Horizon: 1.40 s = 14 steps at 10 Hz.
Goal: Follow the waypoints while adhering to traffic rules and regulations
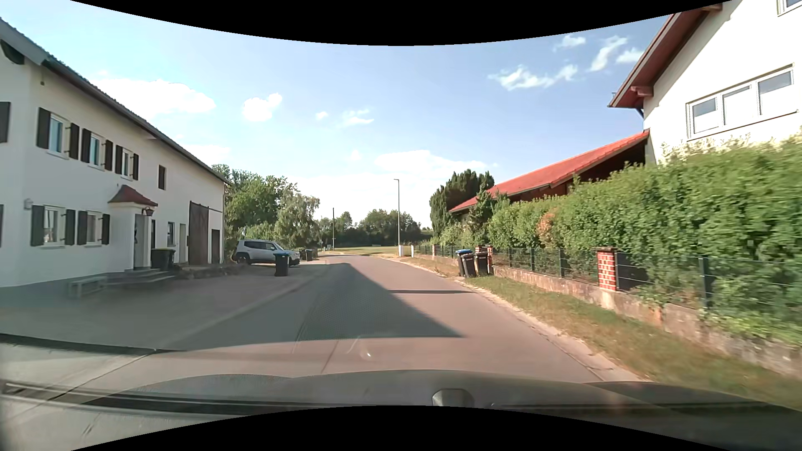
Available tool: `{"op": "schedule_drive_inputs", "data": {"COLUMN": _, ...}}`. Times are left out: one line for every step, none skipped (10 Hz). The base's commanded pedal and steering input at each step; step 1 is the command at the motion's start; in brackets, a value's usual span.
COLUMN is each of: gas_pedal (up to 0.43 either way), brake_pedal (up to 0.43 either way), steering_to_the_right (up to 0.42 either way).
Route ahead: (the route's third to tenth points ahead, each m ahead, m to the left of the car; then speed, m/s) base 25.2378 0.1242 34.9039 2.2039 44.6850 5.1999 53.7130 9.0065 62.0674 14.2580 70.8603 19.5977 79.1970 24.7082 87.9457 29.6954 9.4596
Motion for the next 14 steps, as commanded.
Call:
{"op": "schedule_drive_inputs", "data": {"gas_pedal": 0.039, "brake_pedal": 0.006, "steering_to_the_right": -0.021}}
{"op": "schedule_drive_inputs", "data": {"gas_pedal": 0.039, "brake_pedal": 0.006, "steering_to_the_right": -0.023}}
{"op": "schedule_drive_inputs", "data": {"gas_pedal": 0.039, "brake_pedal": 0.006, "steering_to_the_right": -0.023}}
{"op": "schedule_drive_inputs", "data": {"gas_pedal": 0.039, "brake_pedal": 0.006, "steering_to_the_right": -0.029}}
{"op": "schedule_drive_inputs", "data": {"gas_pedal": 0.039, "brake_pedal": 0.006, "steering_to_the_right": -0.032}}
{"op": "schedule_drive_inputs", "data": {"gas_pedal": 0.039, "brake_pedal": 0.006, "steering_to_the_right": -0.030}}
{"op": "schedule_drive_inputs", "data": {"gas_pedal": 0.039, "brake_pedal": 0.006, "steering_to_the_right": -0.029}}
{"op": "schedule_drive_inputs", "data": {"gas_pedal": 0.039, "brake_pedal": 0.006, "steering_to_the_right": -0.030}}
{"op": "schedule_drive_inputs", "data": {"gas_pedal": 0.039, "brake_pedal": 0.006, "steering_to_the_right": -0.030}}
{"op": "schedule_drive_inputs", "data": {"gas_pedal": 0.039, "brake_pedal": 0.006, "steering_to_the_right": -0.030}}
{"op": "schedule_drive_inputs", "data": {"gas_pedal": 0.039, "brake_pedal": 0.006, "steering_to_the_right": -0.029}}
{"op": "schedule_drive_inputs", "data": {"gas_pedal": 0.039, "brake_pedal": 0.006, "steering_to_the_right": -0.025}}
{"op": "schedule_drive_inputs", "data": {"gas_pedal": 0.039, "brake_pedal": 0.006, "steering_to_the_right": -0.025}}
{"op": "schedule_drive_inputs", "data": {"gas_pedal": 0.039, "brake_pedal": 0.006, "steering_to_the_right": -0.026}}
